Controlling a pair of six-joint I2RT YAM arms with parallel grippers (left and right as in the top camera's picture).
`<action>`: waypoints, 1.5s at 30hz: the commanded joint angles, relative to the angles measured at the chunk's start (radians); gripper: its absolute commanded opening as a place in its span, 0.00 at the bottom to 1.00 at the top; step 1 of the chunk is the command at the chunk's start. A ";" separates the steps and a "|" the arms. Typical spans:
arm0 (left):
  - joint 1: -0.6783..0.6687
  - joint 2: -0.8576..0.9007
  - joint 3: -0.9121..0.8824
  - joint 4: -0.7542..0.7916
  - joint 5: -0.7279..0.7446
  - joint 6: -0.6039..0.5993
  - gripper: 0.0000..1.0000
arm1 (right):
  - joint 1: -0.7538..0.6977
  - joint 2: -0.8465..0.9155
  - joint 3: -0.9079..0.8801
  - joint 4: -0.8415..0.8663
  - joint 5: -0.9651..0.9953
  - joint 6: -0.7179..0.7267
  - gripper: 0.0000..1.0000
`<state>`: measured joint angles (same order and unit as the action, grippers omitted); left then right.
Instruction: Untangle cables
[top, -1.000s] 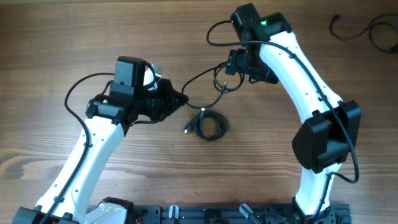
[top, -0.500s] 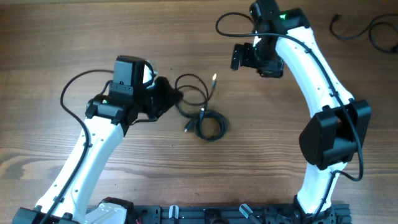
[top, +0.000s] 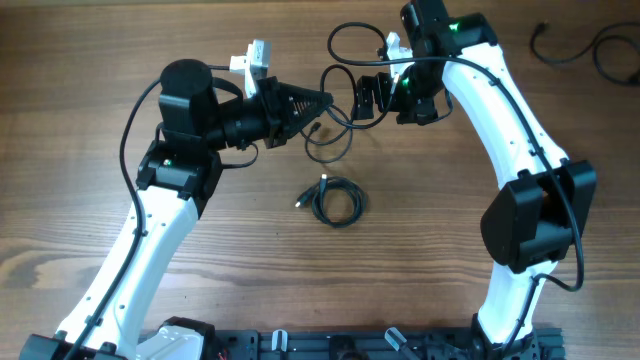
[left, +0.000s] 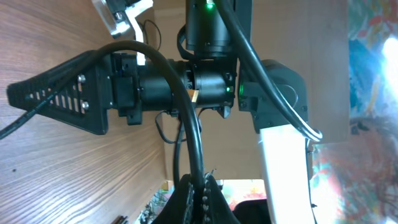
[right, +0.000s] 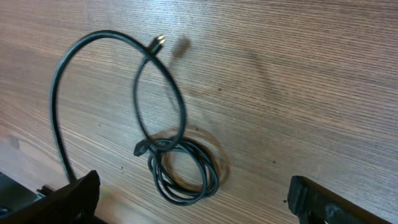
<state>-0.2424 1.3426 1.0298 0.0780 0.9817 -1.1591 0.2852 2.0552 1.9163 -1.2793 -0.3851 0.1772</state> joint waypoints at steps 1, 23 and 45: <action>0.003 -0.014 0.014 0.093 0.126 -0.083 0.04 | 0.003 0.016 0.006 0.023 -0.019 -0.016 1.00; 0.033 -0.014 0.014 0.258 0.295 -0.132 0.04 | 0.002 0.016 0.006 -0.048 0.043 0.005 1.00; 0.043 0.017 0.014 0.248 0.304 -0.250 0.04 | 0.003 0.017 0.006 -0.096 0.019 -0.177 0.86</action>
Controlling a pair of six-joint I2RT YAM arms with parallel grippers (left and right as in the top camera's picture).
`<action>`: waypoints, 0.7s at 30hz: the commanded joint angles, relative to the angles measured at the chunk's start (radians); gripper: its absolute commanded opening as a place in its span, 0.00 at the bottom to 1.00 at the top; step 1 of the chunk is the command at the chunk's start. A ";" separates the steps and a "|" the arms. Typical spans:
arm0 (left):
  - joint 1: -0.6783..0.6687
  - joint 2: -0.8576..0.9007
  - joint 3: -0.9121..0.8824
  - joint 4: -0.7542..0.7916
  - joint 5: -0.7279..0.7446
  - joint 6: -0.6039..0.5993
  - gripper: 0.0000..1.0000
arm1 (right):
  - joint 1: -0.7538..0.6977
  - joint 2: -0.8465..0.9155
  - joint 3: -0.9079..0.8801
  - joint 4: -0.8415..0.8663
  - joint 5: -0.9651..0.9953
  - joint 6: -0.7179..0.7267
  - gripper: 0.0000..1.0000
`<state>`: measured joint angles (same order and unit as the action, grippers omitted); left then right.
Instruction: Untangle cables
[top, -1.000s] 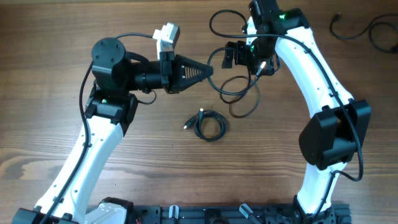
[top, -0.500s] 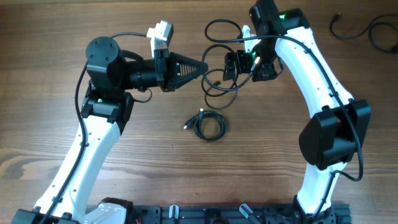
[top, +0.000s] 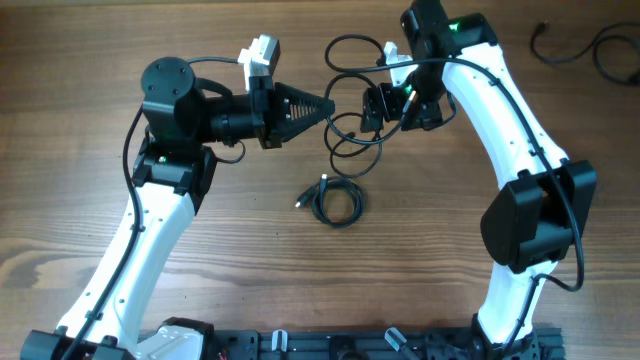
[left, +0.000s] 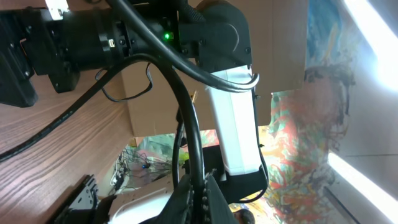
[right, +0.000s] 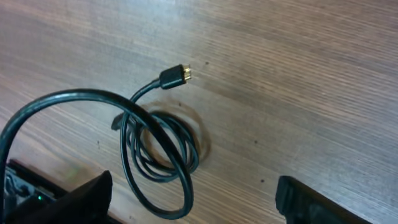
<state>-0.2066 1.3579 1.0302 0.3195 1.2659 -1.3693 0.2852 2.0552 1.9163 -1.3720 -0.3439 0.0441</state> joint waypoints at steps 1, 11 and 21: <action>0.007 0.002 0.014 0.008 0.021 -0.055 0.04 | 0.003 0.017 0.006 -0.001 -0.023 -0.043 0.85; 0.007 0.002 0.014 0.027 0.055 -0.133 0.04 | 0.011 0.019 0.005 0.027 -0.022 -0.044 0.50; 0.007 0.002 0.014 0.085 0.053 -0.138 0.04 | 0.013 0.020 -0.138 0.115 -0.083 -0.044 0.47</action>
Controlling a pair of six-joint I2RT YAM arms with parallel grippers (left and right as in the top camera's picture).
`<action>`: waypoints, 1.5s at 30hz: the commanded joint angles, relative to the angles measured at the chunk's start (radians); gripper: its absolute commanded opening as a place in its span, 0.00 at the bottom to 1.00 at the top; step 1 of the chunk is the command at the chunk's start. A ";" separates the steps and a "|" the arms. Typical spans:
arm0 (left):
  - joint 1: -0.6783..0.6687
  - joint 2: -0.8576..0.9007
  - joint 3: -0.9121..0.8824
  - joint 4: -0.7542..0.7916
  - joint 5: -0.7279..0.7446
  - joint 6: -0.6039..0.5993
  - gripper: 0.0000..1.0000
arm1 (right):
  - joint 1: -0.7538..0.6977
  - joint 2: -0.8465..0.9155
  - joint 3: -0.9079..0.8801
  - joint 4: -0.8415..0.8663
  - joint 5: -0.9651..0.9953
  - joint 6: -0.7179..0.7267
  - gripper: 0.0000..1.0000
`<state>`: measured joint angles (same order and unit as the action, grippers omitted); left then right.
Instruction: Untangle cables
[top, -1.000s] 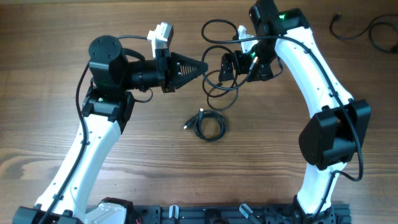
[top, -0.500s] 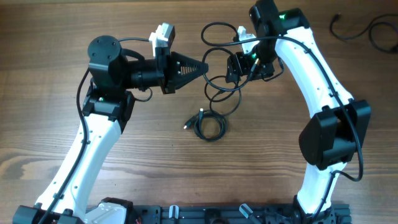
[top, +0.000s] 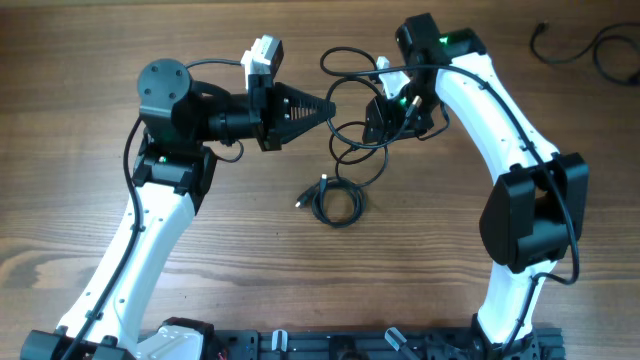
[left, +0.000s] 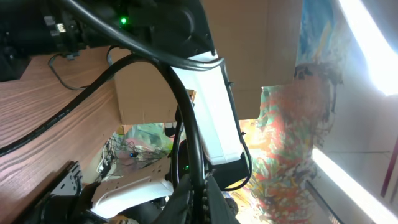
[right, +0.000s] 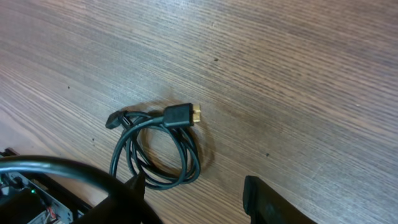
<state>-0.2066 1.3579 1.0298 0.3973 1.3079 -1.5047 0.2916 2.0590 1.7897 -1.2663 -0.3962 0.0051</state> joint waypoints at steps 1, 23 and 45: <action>0.007 0.002 0.014 0.008 0.011 -0.003 0.04 | 0.006 0.016 -0.012 0.015 -0.031 -0.004 0.34; 0.137 0.024 0.014 -0.696 -0.438 0.480 0.04 | -0.290 0.011 0.021 -0.018 0.266 0.339 0.04; 0.003 0.026 0.014 -0.998 -1.316 0.638 0.04 | -0.215 0.014 -0.014 0.074 0.190 0.492 0.04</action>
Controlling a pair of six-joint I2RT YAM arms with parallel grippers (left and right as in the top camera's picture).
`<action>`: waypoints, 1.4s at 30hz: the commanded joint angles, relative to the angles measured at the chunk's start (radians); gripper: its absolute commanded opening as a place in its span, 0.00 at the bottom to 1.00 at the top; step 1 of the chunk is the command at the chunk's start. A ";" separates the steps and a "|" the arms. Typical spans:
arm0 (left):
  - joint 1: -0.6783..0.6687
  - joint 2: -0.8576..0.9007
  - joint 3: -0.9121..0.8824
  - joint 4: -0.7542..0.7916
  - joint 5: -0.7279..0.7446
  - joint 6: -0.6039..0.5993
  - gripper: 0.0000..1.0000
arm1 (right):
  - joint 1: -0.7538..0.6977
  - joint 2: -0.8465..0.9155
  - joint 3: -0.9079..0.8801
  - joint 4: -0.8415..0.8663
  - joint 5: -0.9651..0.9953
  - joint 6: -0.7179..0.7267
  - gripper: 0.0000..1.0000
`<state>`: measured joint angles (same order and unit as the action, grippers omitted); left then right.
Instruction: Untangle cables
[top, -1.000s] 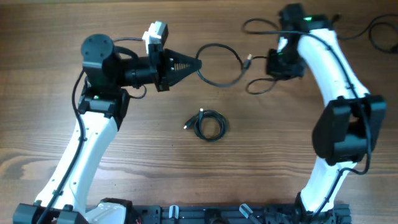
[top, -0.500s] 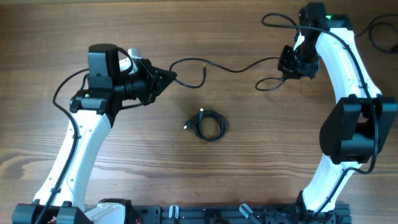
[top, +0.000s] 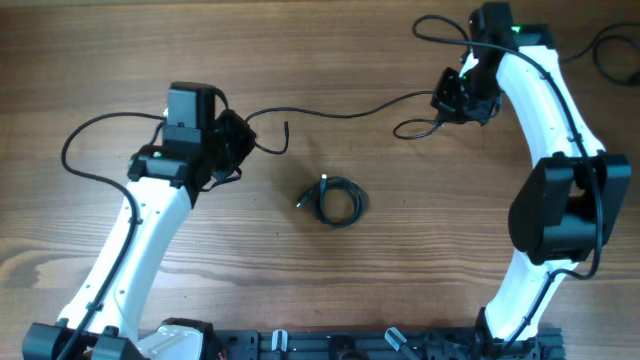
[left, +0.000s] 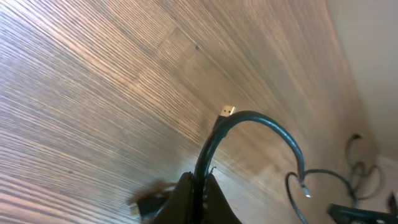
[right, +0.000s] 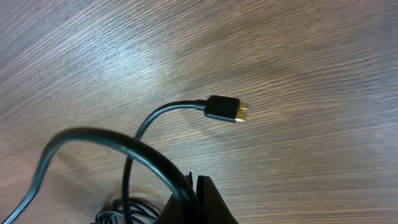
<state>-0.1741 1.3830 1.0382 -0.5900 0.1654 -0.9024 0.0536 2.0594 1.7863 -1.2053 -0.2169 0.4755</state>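
Observation:
A long black cable (top: 340, 112) stretches across the wood table (top: 320, 290) between my two grippers. My left gripper (top: 238, 140) is shut on it near its left end; in the left wrist view (left: 200, 182) the cable arcs up to a small plug (left: 227, 111). At the upper right my right gripper (top: 448, 98) is shut on the cable, seen close in the right wrist view (right: 198, 186), and a gold-tipped plug (right: 227, 109) lies on the wood beyond. A second black cable, coiled (top: 337, 200), rests apart at the table's middle.
More black cables (top: 608, 48) lie at the far right top corner of the table. The left arm's own lead (top: 90, 135) loops out to the left. The arm bases stand along the front edge (top: 320, 345).
The grippers stood close together at the top middle with the cable looped between them. Now the left one is lower left, the right one upper right, shut, and the cable runs nearly straight.
The left gripper was shut on the cable throughout. The right gripper's fingers stood wide apart by the loops, then closer at each moment, and now are shut on the cable. The tangle of loops has become one drawn-out line; the coil has stayed put.

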 joint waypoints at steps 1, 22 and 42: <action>-0.040 0.001 0.005 -0.021 -0.216 0.036 0.04 | 0.034 0.014 -0.011 0.018 0.014 0.023 0.04; -0.045 0.008 0.005 -0.128 -0.402 0.032 0.16 | 0.048 0.014 -0.012 -0.008 0.209 0.100 0.04; -0.045 0.008 0.005 -0.126 -0.266 0.035 0.84 | -0.266 0.009 0.374 0.064 0.242 -0.158 0.04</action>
<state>-0.2234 1.3834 1.0382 -0.7147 -0.1062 -0.8730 -0.1555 2.0689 2.1490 -1.1500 -0.0387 0.4385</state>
